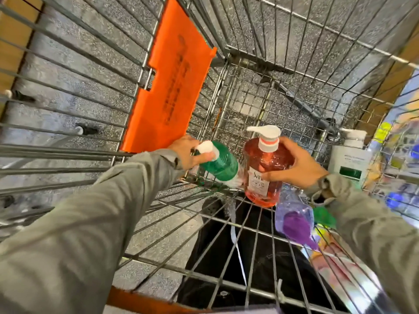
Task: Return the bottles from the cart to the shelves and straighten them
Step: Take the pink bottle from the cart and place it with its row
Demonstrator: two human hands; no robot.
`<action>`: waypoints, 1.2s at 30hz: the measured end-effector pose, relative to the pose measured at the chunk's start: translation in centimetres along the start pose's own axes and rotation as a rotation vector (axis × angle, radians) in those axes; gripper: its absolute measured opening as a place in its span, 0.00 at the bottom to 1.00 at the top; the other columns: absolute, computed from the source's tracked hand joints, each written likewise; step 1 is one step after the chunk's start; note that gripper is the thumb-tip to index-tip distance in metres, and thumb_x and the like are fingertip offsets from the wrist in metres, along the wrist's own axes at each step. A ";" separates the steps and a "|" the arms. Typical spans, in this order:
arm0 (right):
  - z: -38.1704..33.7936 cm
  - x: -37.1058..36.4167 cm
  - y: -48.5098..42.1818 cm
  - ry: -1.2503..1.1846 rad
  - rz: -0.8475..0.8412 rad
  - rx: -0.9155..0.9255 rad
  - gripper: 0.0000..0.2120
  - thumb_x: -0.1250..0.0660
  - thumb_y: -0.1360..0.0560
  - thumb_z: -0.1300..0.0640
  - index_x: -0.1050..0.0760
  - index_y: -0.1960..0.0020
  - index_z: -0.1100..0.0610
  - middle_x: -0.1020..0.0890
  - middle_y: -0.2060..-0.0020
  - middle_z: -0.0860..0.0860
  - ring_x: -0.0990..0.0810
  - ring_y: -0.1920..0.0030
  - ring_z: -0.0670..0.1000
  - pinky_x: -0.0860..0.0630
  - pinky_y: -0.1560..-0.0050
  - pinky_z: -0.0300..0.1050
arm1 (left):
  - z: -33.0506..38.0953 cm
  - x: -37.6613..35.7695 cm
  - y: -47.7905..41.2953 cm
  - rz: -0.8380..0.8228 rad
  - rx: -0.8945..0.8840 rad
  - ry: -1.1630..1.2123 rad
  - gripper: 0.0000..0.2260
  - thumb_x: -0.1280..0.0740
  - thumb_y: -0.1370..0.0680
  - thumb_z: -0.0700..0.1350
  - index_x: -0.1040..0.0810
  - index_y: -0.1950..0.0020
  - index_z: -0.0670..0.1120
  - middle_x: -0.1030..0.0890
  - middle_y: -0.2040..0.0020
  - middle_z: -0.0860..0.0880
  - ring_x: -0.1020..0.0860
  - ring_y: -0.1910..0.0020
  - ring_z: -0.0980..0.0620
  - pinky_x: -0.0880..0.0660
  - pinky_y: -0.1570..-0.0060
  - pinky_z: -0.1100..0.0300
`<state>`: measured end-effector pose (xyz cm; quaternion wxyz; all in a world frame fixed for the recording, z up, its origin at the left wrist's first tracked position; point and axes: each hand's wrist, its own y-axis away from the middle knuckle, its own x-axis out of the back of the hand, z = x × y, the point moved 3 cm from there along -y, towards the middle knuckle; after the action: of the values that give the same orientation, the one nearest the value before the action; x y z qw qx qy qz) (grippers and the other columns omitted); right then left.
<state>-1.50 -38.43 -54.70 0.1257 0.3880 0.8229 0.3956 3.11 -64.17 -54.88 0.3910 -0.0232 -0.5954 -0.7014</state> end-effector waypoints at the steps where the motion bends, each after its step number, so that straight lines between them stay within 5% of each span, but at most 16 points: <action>1: 0.1 0.0 -0.1 -0.012 0.000 -0.002 0.36 0.24 0.38 0.71 0.34 0.38 0.50 0.21 0.46 0.51 0.22 0.43 0.55 0.28 0.36 0.56 | 0.3 0.1 -0.3 0.042 0.036 0.032 0.27 0.37 0.24 0.61 0.26 0.36 0.41 0.29 0.38 0.42 0.29 0.39 0.42 0.30 0.39 0.52; 4: 0.2 0.1 -0.3 -0.050 -0.006 -0.009 0.35 0.24 0.38 0.73 0.33 0.39 0.50 0.21 0.46 0.52 0.22 0.43 0.56 0.28 0.36 0.59 | 1.4 0.3 -0.8 0.150 0.019 0.087 0.27 0.36 0.27 0.65 0.23 0.46 0.42 0.24 0.47 0.43 0.26 0.47 0.44 0.29 0.50 0.56; 7: 0.4 0.3 -0.4 -0.091 0.001 -0.025 0.35 0.25 0.37 0.73 0.33 0.38 0.49 0.21 0.45 0.54 0.22 0.43 0.56 0.27 0.38 0.58 | 2.5 0.0 -1.4 0.173 -0.009 0.206 0.26 0.35 0.25 0.59 0.31 0.30 0.48 0.30 0.31 0.46 0.32 0.32 0.45 0.37 0.34 0.53; 9: 0.4 0.4 -0.5 -0.098 0.005 -0.034 0.35 0.25 0.37 0.72 0.33 0.38 0.50 0.20 0.45 0.54 0.21 0.44 0.55 0.26 0.39 0.58 | 3.1 0.0 -1.8 0.219 0.016 0.305 0.25 0.34 0.25 0.58 0.32 0.29 0.52 0.31 0.29 0.48 0.35 0.30 0.46 0.39 0.33 0.56; 14: 0.5 0.9 -0.7 -0.115 0.013 -0.053 0.35 0.24 0.38 0.70 0.33 0.37 0.50 0.20 0.45 0.53 0.21 0.45 0.53 0.26 0.40 0.56 | 3.3 -0.7 -3.4 0.356 0.123 0.547 0.22 0.29 0.28 0.56 0.28 0.38 0.50 0.24 0.49 0.51 0.26 0.51 0.51 0.31 0.49 0.61; 17: 0.7 1.2 -1.2 -0.114 0.018 -0.066 0.34 0.24 0.37 0.70 0.33 0.37 0.52 0.20 0.45 0.54 0.21 0.44 0.55 0.27 0.39 0.56 | 3.9 -2.3 -5.4 0.300 0.121 0.615 0.11 0.26 0.28 0.50 0.26 0.54 0.49 0.26 0.60 0.50 0.27 0.63 0.58 0.28 0.55 0.60; 20: 1.3 1.6 -2.3 -0.160 0.022 -0.090 0.35 0.24 0.37 0.70 0.33 0.34 0.57 0.20 0.44 0.55 0.21 0.45 0.54 0.26 0.40 0.52 | 5.1 -4.7 -7.0 0.261 0.090 0.539 0.12 0.27 0.30 0.42 0.30 0.64 0.49 0.29 0.53 0.46 0.25 0.57 0.51 0.29 0.53 0.62; 23: 1.7 2.1 -3.6 -0.200 0.014 -0.111 0.33 0.26 0.36 0.71 0.32 0.35 0.56 0.20 0.50 0.49 0.21 0.53 0.47 0.28 0.54 0.39 | 4.7 -6.7 -8.1 0.446 0.169 0.670 0.22 0.22 0.34 0.40 0.33 0.49 0.46 0.36 0.47 0.45 0.31 0.55 0.49 0.32 0.55 0.64; 27: 2.5 2.8 -4.6 -0.286 0.062 -0.125 0.30 0.29 0.34 0.72 0.36 0.41 0.50 0.22 0.56 0.46 0.24 0.59 0.43 0.33 0.61 0.36 | 2.6 -8.9 -10.1 0.446 0.236 0.817 0.47 0.21 0.52 0.63 0.39 0.42 0.47 0.30 0.43 0.40 0.26 0.46 0.42 0.25 0.50 0.53; 30: 3.1 2.9 -4.8 -0.351 0.097 -0.160 0.28 0.30 0.33 0.73 0.36 0.40 0.54 0.23 0.56 0.47 0.25 0.58 0.44 0.31 0.59 0.38 | 3.2 -7.3 -8.9 0.284 0.207 0.776 0.39 0.19 0.39 0.47 0.37 0.36 0.40 0.27 0.48 0.48 0.28 0.48 0.49 0.31 0.61 0.76; 32: 3.6 2.9 -5.0 -0.412 0.105 -0.190 0.28 0.31 0.32 0.74 0.34 0.37 0.57 0.21 0.56 0.50 0.23 0.57 0.48 0.28 0.56 0.43 | 2.6 -7.6 -8.9 0.233 0.171 0.734 0.35 0.23 0.33 0.36 0.38 0.31 0.37 0.31 0.46 0.48 0.29 0.45 0.50 0.33 0.62 0.75; 36: 4.3 2.5 -5.9 -0.539 0.126 -0.193 0.27 0.35 0.31 0.77 0.32 0.36 0.60 0.21 0.60 0.53 0.23 0.61 0.50 0.28 0.60 0.46 | 1.8 -7.9 -8.7 0.068 0.261 0.585 0.37 0.23 0.32 0.50 0.36 0.29 0.43 0.31 0.37 0.50 0.30 0.36 0.48 0.33 0.45 0.64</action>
<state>-4.09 -36.49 -61.72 0.3514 0.5155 0.6927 0.3619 2.79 -58.67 -65.35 0.5686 0.2100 -0.5414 -0.5827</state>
